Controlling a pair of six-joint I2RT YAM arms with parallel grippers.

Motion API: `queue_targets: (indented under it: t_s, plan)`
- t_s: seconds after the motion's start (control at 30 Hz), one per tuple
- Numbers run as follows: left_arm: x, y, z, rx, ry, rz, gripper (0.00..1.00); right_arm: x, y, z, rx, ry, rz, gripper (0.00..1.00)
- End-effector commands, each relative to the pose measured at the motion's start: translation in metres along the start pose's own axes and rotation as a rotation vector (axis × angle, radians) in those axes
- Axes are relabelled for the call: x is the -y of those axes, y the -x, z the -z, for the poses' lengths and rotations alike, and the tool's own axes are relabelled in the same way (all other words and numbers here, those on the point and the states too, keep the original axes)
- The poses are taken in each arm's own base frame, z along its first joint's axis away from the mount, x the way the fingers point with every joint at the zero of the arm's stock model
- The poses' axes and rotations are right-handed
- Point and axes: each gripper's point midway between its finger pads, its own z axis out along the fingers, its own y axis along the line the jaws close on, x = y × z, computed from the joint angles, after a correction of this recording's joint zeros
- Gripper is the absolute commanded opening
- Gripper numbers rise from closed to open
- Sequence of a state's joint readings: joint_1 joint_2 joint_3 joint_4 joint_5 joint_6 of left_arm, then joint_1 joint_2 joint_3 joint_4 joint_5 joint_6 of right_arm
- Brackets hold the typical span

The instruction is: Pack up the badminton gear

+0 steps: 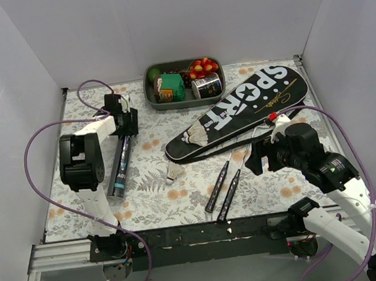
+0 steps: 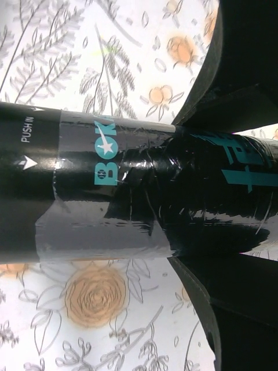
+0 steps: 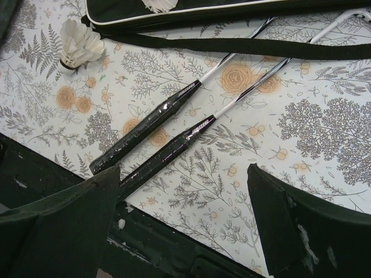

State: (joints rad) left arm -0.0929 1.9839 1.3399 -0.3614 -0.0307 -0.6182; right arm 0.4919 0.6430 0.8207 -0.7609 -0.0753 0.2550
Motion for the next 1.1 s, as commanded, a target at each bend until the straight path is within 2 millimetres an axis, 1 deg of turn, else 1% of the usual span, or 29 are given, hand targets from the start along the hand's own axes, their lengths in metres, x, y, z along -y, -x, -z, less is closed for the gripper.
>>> queue_targets:
  t_s: [0.0, 0.03, 0.1, 0.13, 0.17, 0.2, 0.23, 0.27, 0.3, 0.33, 0.37, 0.4, 0.43, 0.47, 0.5, 0.53, 0.57, 0.6, 0.63, 0.67, 0.7, 0.73, 0.77, 0.8, 0.83, 0.87, 0.9, 0.97, 1.07]
  plan:
    - [0.032, 0.044, 0.049, 0.13, -0.192, 0.001, 0.18, -0.009, 0.014, 0.008, 0.038, 0.034, 0.004, 0.97]
    - [0.037, 0.053, 0.062, 0.159, -0.221, -0.004, 0.17, -0.011, 0.014, 0.008, 0.033, 0.04, 0.004, 0.97]
    - [0.054, 0.061, 0.08, 0.184, -0.308, -0.011, 0.16, -0.016, 0.017, 0.011, 0.025, 0.068, 0.021, 0.96]
    - [0.059, 0.065, 0.09, 0.203, -0.334, -0.016, 0.16, -0.021, 0.015, 0.01, 0.002, 0.093, 0.027, 0.96]
    - [0.064, 0.071, 0.106, 0.236, -0.357, -0.025, 0.16, -0.021, 0.015, 0.011, -0.008, 0.096, 0.032, 0.96]
    - [0.07, 0.07, 0.115, 0.245, -0.381, -0.036, 0.16, -0.021, 0.013, 0.013, -0.026, 0.091, 0.041, 0.96]
    - [0.083, 0.07, 0.127, 0.262, -0.426, -0.063, 0.16, -0.021, 0.016, 0.016, -0.022, 0.086, 0.047, 0.96]
    - [0.088, 0.076, 0.147, 0.307, -0.439, -0.085, 0.16, -0.02, 0.018, 0.018, -0.014, 0.08, 0.053, 0.96]
    - [0.094, 0.074, 0.156, 0.321, -0.456, -0.117, 0.15, -0.019, 0.019, 0.019, -0.008, 0.075, 0.06, 0.96]
    - [0.109, 0.066, 0.165, 0.319, -0.498, -0.147, 0.15, -0.018, 0.022, 0.023, 0.01, 0.07, 0.069, 0.96]
    - [0.118, 0.061, 0.175, 0.328, -0.523, -0.175, 0.15, -0.019, 0.024, 0.025, 0.018, 0.072, 0.076, 0.96]
    - [0.126, 0.06, 0.193, 0.361, -0.543, -0.209, 0.15, -0.019, 0.025, 0.027, 0.023, 0.071, 0.082, 0.96]
    - [0.145, 0.046, 0.201, 0.351, -0.584, -0.264, 0.15, -0.019, 0.025, 0.028, 0.017, 0.07, 0.09, 0.96]
    - [0.155, 0.037, 0.209, 0.339, -0.61, -0.291, 0.15, -0.021, 0.029, 0.031, 0.023, 0.077, 0.095, 0.96]
    - [0.161, 0.032, 0.224, 0.358, -0.635, -0.318, 0.15, -0.022, 0.029, 0.031, 0.021, 0.083, 0.097, 0.96]
    - [0.175, 0.019, 0.233, 0.346, -0.677, -0.35, 0.15, -0.025, 0.029, 0.031, 0.007, 0.1, 0.1, 0.95]
    - [0.18, 0.003, 0.235, 0.317, -0.719, -0.358, 0.15, -0.028, 0.03, 0.032, 0.003, 0.11, 0.102, 0.95]
    - [0.183, -0.005, 0.242, 0.317, -0.741, -0.367, 0.15, -0.029, 0.029, 0.032, -0.005, 0.119, 0.104, 0.95]
    - [0.188, -0.01, 0.258, 0.346, -0.764, -0.388, 0.15, -0.031, 0.028, 0.032, -0.011, 0.128, 0.1, 0.95]
    - [0.189, -0.025, 0.259, 0.331, -0.783, -0.393, 0.15, -0.032, 0.028, 0.033, -0.014, 0.132, 0.099, 0.94]
    - [0.19, -0.029, 0.266, 0.343, -0.797, -0.401, 0.15, -0.033, 0.028, 0.033, -0.014, 0.141, 0.1, 0.94]
    - [0.191, -0.033, 0.283, 0.381, -0.817, -0.414, 0.15, -0.034, 0.029, 0.034, -0.013, 0.143, 0.098, 0.95]
    - [0.192, -0.04, 0.288, 0.384, -0.834, -0.407, 0.15, -0.035, 0.028, 0.033, -0.017, 0.15, 0.097, 0.95]
    - [0.193, -0.053, 0.29, 0.367, -0.865, -0.403, 0.16, -0.037, 0.03, 0.034, -0.011, 0.158, 0.094, 0.95]
    - [0.193, -0.058, 0.308, 0.406, -0.898, -0.415, 0.17, -0.039, 0.03, 0.033, -0.017, 0.17, 0.09, 0.94]
    - [0.195, -0.063, 0.315, 0.417, -0.928, -0.42, 0.17, -0.042, 0.031, 0.033, -0.017, 0.183, 0.088, 0.94]
    - [0.199, -0.078, 0.32, 0.403, -0.99, -0.428, 0.19, -0.046, 0.035, 0.034, -0.007, 0.201, 0.087, 0.95]
    - [0.202, -0.084, 0.339, 0.459, -1.034, -0.464, 0.2, -0.058, 0.037, 0.035, -0.017, 0.271, 0.089, 0.94]
    - [0.21, -0.093, 0.356, 0.475, -1.111, -0.504, 0.21, -0.08, 0.048, 0.042, -0.014, 0.385, 0.098, 0.94]
